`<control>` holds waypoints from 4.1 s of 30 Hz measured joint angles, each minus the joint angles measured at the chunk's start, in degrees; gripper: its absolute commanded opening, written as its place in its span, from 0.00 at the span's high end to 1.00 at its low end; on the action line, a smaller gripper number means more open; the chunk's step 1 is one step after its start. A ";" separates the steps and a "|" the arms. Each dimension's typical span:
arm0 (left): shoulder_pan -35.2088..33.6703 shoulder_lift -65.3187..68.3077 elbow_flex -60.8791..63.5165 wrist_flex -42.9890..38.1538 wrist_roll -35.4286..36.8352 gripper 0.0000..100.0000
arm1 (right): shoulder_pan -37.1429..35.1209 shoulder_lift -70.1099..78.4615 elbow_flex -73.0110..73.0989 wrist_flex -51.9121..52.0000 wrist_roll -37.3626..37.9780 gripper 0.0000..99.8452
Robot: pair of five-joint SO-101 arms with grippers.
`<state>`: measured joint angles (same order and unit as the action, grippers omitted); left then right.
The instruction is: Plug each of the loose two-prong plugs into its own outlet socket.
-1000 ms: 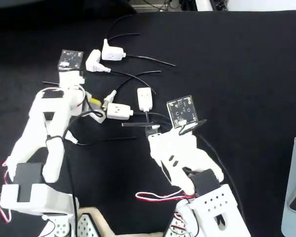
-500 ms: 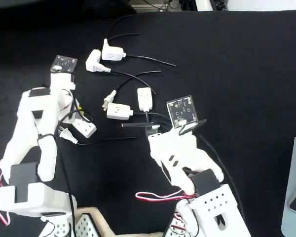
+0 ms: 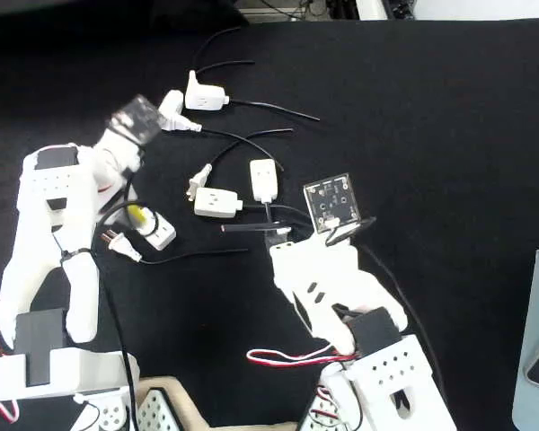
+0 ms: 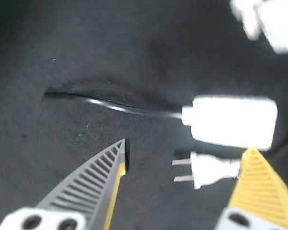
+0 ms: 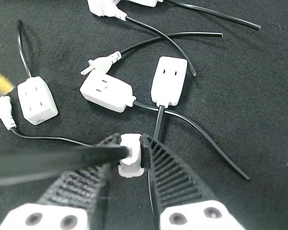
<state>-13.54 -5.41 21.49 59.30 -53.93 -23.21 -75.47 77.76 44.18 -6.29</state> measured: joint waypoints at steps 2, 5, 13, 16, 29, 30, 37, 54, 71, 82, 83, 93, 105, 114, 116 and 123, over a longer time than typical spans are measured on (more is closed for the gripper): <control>-0.79 0.00 0.00 1.49 -6.95 0.64 | 0.00 0.00 0.00 0.00 0.00 0.99; -1.14 0.00 0.00 2.29 -14.15 0.64 | 0.00 0.00 0.00 0.00 0.00 0.99; -0.35 6.33 -2.64 -0.18 -19.34 0.65 | 0.00 0.00 0.00 0.00 0.00 0.99; 0.35 11.69 -5.19 -0.88 -19.34 0.68 | 0.00 0.00 0.00 0.00 0.00 0.99; 6.51 21.19 -9.14 -1.05 -17.67 0.69 | 0.00 0.00 0.00 0.00 0.00 0.99; 7.21 21.54 -9.14 -1.05 -16.53 0.70 | 0.00 0.00 0.00 0.00 0.00 0.99; 9.93 21.80 -9.14 -0.97 -5.80 0.80 | 0.00 -0.09 1.41 -0.09 0.00 0.99; 15.65 21.80 -10.37 19.16 22.42 0.74 | 0.00 -0.09 1.49 -0.09 0.00 0.99; 16.44 21.80 -15.21 20.57 42.55 0.71 | 0.00 -0.09 1.49 -0.09 0.00 0.99; 15.82 22.33 -18.20 15.91 5.54 0.71 | 0.00 -0.09 1.49 -0.09 0.00 0.99; 15.82 22.33 -17.76 15.82 2.99 0.72 | 0.00 -0.09 1.49 -0.09 0.00 0.99; 17.76 22.24 -7.56 8.26 -0.88 0.90 | 0.00 -0.09 1.49 -0.09 0.00 0.99; 18.29 22.24 -8.44 16.79 20.04 0.97 | 0.00 -0.09 1.49 -0.09 0.00 0.99; 18.29 21.98 -5.89 16.18 32.53 0.81 | 0.00 -0.09 1.49 -0.09 -0.18 0.99; 18.29 21.45 -5.80 16.09 32.79 0.79 | 0.00 -0.09 1.49 -0.09 -0.18 0.99; 18.20 10.64 -1.67 15.82 33.14 0.79 | 0.00 -0.09 1.49 -0.09 -0.18 0.99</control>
<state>4.66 5.23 19.82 75.12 -20.79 -23.21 -75.56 79.25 44.09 -6.46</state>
